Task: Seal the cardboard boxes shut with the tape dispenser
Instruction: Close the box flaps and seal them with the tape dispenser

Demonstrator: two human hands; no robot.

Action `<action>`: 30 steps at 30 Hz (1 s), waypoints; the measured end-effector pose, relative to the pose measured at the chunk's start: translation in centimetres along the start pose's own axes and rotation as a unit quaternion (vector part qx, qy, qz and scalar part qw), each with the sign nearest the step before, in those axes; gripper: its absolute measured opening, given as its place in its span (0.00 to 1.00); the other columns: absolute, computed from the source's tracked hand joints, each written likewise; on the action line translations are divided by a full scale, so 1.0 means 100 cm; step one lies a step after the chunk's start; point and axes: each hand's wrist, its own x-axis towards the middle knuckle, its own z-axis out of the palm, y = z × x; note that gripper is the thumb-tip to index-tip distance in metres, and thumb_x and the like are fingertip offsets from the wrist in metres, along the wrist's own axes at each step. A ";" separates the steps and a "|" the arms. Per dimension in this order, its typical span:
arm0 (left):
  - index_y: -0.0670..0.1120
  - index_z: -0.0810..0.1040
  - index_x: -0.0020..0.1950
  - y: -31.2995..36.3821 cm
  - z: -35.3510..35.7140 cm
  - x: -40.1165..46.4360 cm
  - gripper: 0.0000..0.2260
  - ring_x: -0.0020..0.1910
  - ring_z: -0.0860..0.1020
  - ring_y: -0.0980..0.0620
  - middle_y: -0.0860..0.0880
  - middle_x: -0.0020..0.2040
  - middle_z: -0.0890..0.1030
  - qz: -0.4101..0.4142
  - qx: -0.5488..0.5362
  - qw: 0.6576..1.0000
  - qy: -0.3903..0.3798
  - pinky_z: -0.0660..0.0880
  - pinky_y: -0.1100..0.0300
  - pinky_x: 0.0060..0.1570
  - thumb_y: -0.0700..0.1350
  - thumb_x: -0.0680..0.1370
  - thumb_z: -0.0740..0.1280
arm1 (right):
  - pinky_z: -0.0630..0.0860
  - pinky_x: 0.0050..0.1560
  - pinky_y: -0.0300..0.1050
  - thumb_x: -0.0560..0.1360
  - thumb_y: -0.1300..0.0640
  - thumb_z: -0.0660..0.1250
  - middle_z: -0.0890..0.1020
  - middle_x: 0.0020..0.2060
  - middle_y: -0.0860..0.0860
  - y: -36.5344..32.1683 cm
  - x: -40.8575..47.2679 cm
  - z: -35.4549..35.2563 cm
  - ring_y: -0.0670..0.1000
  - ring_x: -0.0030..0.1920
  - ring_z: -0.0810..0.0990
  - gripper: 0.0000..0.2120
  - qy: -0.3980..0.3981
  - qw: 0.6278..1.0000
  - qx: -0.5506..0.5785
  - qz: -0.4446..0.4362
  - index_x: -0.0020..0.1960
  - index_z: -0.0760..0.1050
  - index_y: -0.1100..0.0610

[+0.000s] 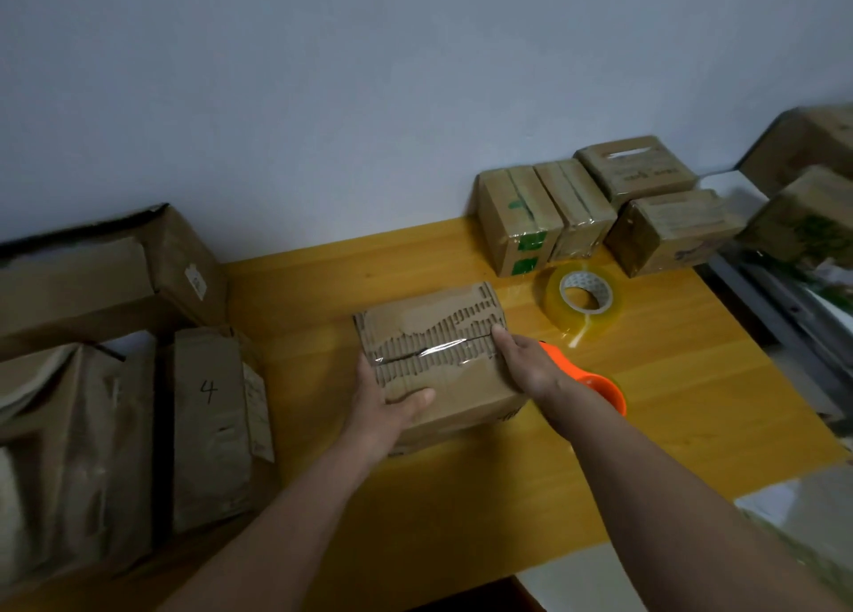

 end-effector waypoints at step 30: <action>0.64 0.28 0.69 -0.018 -0.011 -0.021 0.50 0.77 0.44 0.51 0.55 0.77 0.35 0.121 0.282 0.951 -0.031 0.53 0.45 0.75 0.50 0.74 0.71 | 0.71 0.59 0.47 0.76 0.49 0.67 0.76 0.64 0.55 0.016 -0.032 0.026 0.57 0.65 0.73 0.27 0.176 0.966 -0.147 -0.119 0.71 0.64 0.56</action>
